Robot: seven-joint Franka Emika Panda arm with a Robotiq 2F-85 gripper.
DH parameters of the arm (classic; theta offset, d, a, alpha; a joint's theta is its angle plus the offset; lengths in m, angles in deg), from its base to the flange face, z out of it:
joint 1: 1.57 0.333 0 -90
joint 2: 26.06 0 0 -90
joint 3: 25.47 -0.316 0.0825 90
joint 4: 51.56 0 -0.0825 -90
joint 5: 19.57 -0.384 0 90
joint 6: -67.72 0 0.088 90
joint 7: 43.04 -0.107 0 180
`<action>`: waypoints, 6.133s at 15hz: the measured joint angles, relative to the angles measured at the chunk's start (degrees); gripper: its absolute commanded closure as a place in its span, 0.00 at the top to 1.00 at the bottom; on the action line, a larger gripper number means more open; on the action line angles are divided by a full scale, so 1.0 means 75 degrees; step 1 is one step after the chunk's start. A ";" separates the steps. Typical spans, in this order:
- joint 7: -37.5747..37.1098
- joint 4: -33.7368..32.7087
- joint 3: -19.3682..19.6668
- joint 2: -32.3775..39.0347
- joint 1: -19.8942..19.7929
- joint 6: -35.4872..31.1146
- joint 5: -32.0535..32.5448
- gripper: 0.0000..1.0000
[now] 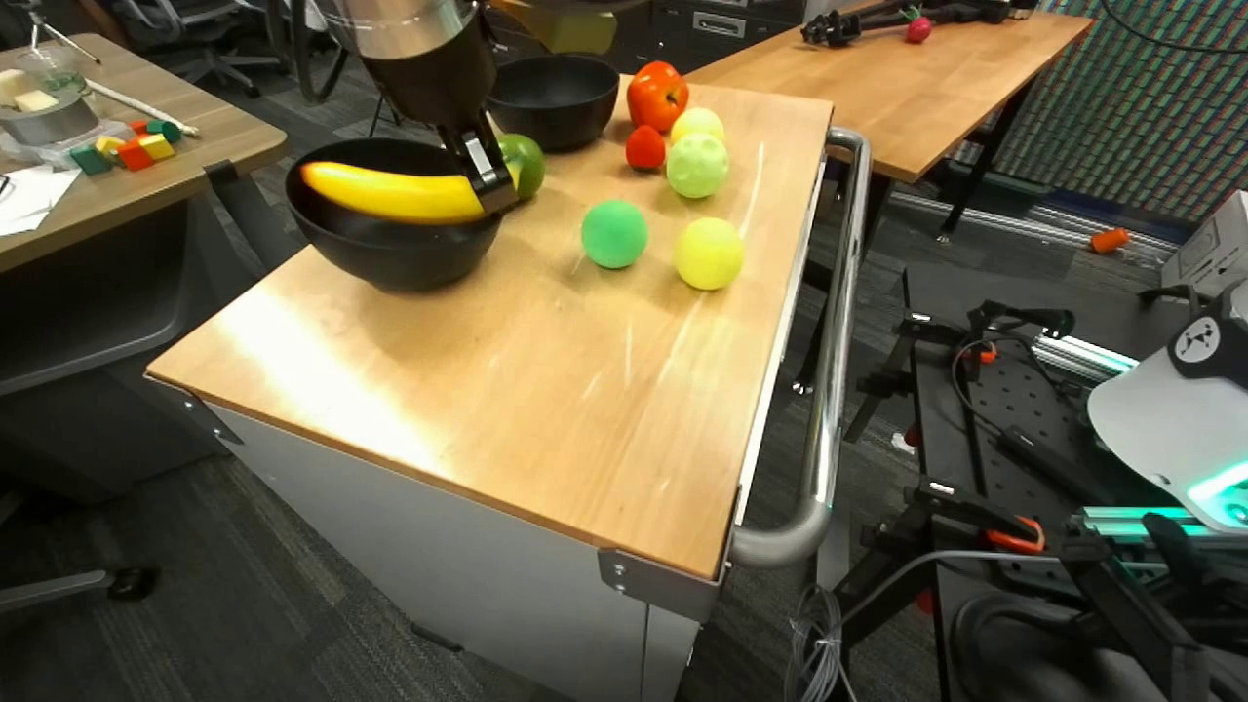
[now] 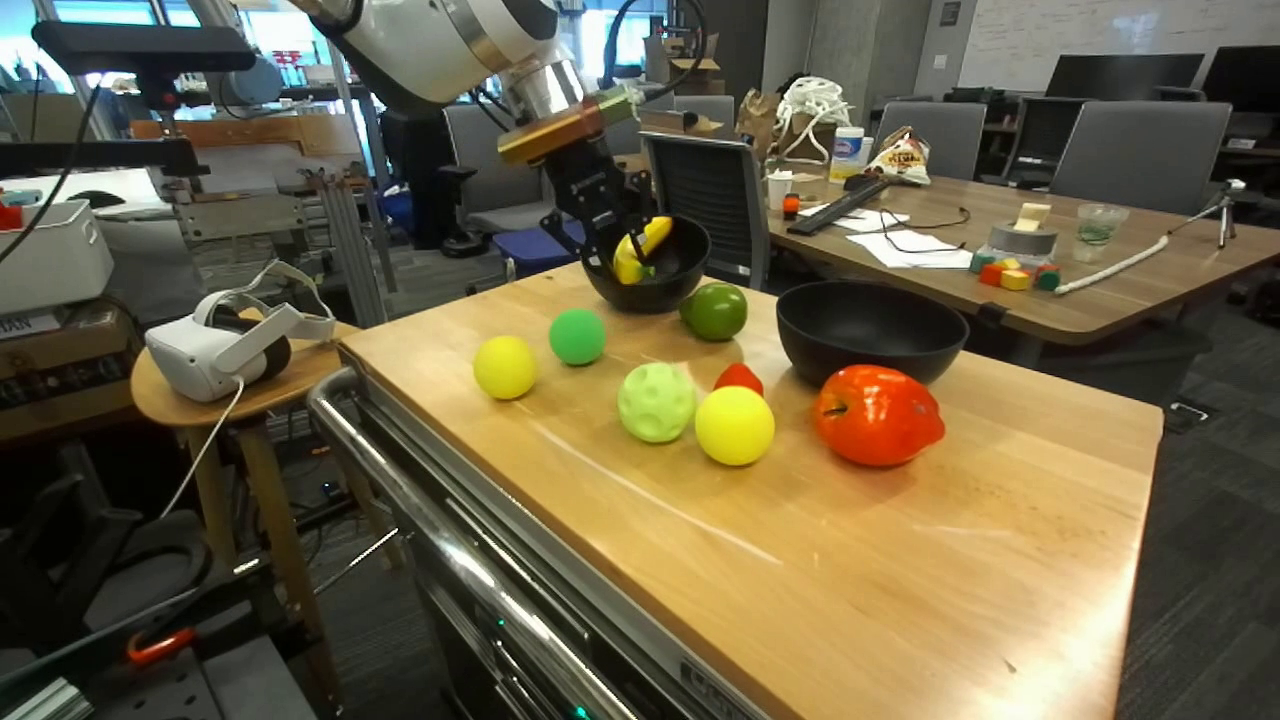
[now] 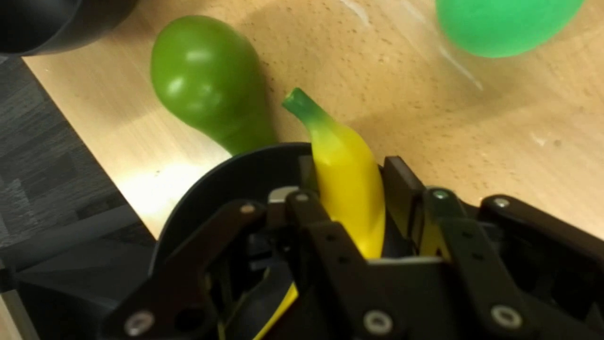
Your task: Put the fruits in the bowls one by one then move the apple to the left
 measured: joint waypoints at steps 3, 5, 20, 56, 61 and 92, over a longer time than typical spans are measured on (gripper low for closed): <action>0.0337 -0.0467 0.0006 0.0078 -0.0097 0.0007 -0.0320 0.70; 0.0674 -0.0718 0.0004 0.0073 -0.0108 0.0069 -0.0652 0.85; 0.3781 -0.0946 -0.0240 -0.1574 -0.0910 0.2107 -0.4695 1.00; 0.6197 -0.0466 0.0588 -0.0729 -0.1405 0.0662 -0.3160 1.00; 0.6190 -0.0471 0.0597 -0.0406 -0.1405 0.0337 -0.3058 1.00; 0.5379 -0.0944 0.0677 0.1049 -0.1406 -0.0900 -0.2529 0.48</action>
